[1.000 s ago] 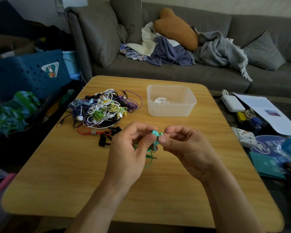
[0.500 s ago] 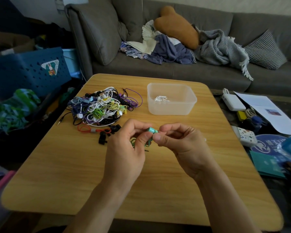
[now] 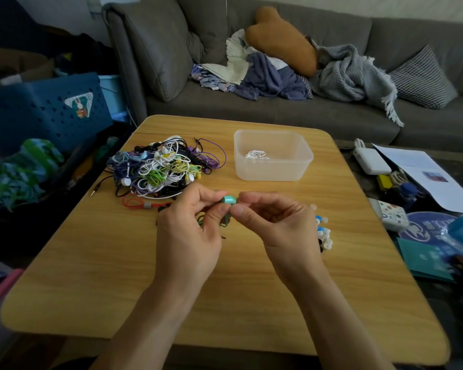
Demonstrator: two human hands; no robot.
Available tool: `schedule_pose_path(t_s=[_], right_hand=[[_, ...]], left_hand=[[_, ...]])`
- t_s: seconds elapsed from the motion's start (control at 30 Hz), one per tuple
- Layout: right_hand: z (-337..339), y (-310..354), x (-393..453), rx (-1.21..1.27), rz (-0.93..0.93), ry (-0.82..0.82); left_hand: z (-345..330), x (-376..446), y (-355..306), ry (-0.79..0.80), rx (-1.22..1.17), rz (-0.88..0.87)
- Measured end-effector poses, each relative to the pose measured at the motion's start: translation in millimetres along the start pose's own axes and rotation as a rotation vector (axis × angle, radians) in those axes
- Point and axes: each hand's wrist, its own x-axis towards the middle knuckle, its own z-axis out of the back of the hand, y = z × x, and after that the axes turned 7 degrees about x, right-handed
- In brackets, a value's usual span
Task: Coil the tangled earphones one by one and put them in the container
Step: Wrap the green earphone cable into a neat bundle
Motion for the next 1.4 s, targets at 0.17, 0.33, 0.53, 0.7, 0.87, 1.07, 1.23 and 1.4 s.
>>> schedule_pose_path(t_s=[0.17,0.33,0.53,0.7,0.87,1.07,1.23,1.4], right_hand=[[-8.7,-9.1,-2.1,0.107,0.038,-0.047],[-3.5,-9.6,2.3,0.109,0.014,0.018],[12.3,-5.0,11.7,0.085,-0.098,0.158],[13.5,-5.2,11.3,0.117,-0.173,0.175],[17.9,-5.4,12.0,0.056,-0.179,0.203],[35.2,5.3,14.8,-0.204,-0.037,0.321],[37.0,2.4,14.7,-0.383,0.039,0.317],[37.1,-0.2,14.3,-0.53,0.048,0.358]], left_hand=[[1.7,0.6,0.8,-0.004,-0.043,0.05],[2.2,1.7,1.9,0.041,-0.131,0.131],[6.2,3.0,-2.2,0.207,-0.227,0.148],[4.6,2.7,-2.3,0.253,-0.221,0.122],[3.0,1.4,-2.7,0.307,-0.242,0.164],[5.1,0.5,-6.9,0.436,-0.346,0.357],[10.7,4.5,-3.9,0.558,-0.343,0.45],[17.9,5.9,0.4,0.651,-0.185,0.424]])
